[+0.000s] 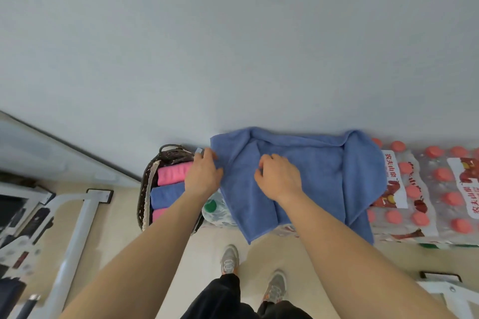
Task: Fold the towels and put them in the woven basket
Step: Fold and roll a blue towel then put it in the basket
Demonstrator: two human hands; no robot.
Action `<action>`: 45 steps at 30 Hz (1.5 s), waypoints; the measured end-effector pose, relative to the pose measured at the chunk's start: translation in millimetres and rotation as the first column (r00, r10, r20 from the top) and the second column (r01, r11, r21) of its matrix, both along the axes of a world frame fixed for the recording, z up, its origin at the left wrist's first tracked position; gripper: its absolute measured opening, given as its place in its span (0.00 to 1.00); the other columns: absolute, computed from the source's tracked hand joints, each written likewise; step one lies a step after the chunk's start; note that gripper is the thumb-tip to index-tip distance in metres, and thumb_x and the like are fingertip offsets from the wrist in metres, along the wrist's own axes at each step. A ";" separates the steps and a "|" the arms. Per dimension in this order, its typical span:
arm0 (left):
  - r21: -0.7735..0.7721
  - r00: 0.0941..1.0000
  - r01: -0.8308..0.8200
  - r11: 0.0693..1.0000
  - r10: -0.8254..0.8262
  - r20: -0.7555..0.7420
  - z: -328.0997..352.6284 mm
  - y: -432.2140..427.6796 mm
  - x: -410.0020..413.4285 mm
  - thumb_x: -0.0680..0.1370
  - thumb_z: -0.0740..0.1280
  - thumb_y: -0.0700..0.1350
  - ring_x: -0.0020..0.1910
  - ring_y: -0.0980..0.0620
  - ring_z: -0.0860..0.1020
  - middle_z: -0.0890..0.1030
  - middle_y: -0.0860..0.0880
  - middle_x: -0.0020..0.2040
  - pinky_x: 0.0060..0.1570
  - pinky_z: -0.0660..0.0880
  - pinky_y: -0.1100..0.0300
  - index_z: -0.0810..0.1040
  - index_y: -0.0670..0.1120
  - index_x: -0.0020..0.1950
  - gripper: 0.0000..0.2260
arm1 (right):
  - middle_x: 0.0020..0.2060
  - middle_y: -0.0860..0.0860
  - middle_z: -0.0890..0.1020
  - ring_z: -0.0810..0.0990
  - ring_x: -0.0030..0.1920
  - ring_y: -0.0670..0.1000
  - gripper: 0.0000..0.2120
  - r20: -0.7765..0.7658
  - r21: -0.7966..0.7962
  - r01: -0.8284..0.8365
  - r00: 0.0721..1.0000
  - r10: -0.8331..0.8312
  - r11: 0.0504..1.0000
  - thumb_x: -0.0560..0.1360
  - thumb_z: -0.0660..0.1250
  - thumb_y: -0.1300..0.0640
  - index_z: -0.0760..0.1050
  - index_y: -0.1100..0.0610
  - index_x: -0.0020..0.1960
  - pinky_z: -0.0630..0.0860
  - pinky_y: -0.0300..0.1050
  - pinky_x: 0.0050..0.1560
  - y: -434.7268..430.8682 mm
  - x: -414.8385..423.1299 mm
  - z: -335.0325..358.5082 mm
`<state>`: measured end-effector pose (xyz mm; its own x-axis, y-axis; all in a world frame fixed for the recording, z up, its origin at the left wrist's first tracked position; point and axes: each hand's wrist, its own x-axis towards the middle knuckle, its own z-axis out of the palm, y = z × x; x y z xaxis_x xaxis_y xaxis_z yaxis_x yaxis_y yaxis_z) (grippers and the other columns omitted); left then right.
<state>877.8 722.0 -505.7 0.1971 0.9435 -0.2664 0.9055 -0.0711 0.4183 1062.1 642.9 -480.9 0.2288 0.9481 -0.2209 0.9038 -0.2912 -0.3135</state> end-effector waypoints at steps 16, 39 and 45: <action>0.110 0.994 -0.062 0.992 0.051 0.101 9.5 43.7 -21.2 0.73 0.57 0.32 0.51 0.41 0.76 0.75 0.43 0.55 0.51 0.74 0.50 0.79 0.43 0.56 0.17 | 0.49 0.47 0.84 0.81 0.51 0.49 0.16 -0.558 -0.103 -0.123 0.828 0.044 0.987 0.75 0.59 0.62 0.80 0.52 0.57 0.79 0.47 0.55 0.9 -67.3 -2.6; 0.205 0.725 0.670 0.714 -0.688 0.030 21.5 -83.5 255.9 0.79 0.61 0.43 0.57 0.47 0.72 0.77 0.50 0.57 0.46 0.73 0.54 0.77 0.51 0.58 0.11 | 0.49 0.54 0.79 0.79 0.47 0.59 0.14 0.026 -0.111 0.729 0.682 -0.731 0.676 0.78 0.58 0.46 0.74 0.55 0.55 0.69 0.47 0.39 -154.4 162.4 -4.4; 0.058 0.513 0.858 0.511 -0.858 -0.025 9.0 -103.7 311.4 0.79 0.63 0.43 0.59 0.45 0.71 0.74 0.49 0.62 0.54 0.75 0.48 0.72 0.57 0.69 0.19 | 0.40 0.49 0.79 0.78 0.38 0.53 0.13 -0.116 -0.067 0.639 0.758 -0.642 0.766 0.76 0.62 0.39 0.77 0.47 0.45 0.70 0.44 0.31 -158.3 166.2 -17.2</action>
